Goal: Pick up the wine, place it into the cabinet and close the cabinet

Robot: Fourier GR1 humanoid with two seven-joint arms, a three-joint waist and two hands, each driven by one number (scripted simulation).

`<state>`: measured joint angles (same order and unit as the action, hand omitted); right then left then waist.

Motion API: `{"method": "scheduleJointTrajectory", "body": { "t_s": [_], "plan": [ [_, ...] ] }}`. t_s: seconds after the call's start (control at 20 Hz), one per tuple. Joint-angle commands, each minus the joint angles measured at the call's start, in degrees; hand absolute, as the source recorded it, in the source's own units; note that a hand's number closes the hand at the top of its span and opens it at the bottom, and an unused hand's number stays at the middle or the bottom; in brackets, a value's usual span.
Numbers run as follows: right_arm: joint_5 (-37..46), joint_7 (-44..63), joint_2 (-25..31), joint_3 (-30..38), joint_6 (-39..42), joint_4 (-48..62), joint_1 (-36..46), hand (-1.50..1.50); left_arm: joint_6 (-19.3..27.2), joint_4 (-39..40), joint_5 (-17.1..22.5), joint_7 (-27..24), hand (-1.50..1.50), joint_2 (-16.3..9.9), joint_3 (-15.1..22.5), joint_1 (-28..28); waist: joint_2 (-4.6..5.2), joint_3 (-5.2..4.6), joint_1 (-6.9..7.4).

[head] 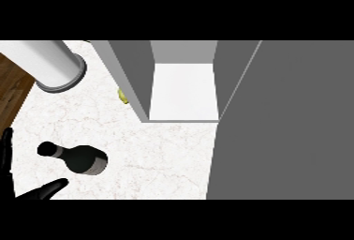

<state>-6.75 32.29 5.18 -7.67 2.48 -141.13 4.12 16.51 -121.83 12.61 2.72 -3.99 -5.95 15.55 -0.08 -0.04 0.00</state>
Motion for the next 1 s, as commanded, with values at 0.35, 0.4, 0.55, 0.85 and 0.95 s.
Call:
{"method": "scheduleJointTrajectory", "body": {
  "t_s": [0.35, 0.4, 0.55, 0.85, 0.95],
  "plan": [
    [-5.2, 4.9, 1.2, 5.1, -0.3, -3.0, 4.5, -1.50, -8.7, 15.8, 4.2, -7.9, -1.50, -0.2, -5.5, 0.1, 0.05, 0.03, 0.02],
    [-1.7, 1.5, -0.8, 1.1, -0.1, -1.1, 1.9, -1.50, -12.5, 23.5, 7.9, -11.5, -1.50, -1.9, -9.0, -1.8, 0.08, 0.00, -0.08],
    [-2.3, 7.9, -0.9, -0.4, -1.8, -7.2, 1.5, -1.50, -12.5, 29.4, 4.2, -15.6, -1.50, -0.2, -7.0, -2.5, 0.01, -0.02, -0.39],
    [-3.3, 5.3, -0.7, 1.8, -1.0, -3.6, 4.2, -1.50, -17.4, 43.1, 4.7, -24.8, -1.50, -0.9, -9.9, -6.0, 0.09, -0.01, -0.18],
    [-5.5, 3.2, 0.3, 4.0, 1.6, -5.0, 0.3, -1.50, -19.6, 47.9, 5.2, -27.8, -1.50, -1.1, -10.7, -6.1, 0.08, 0.01, -0.33]
  ]
}}
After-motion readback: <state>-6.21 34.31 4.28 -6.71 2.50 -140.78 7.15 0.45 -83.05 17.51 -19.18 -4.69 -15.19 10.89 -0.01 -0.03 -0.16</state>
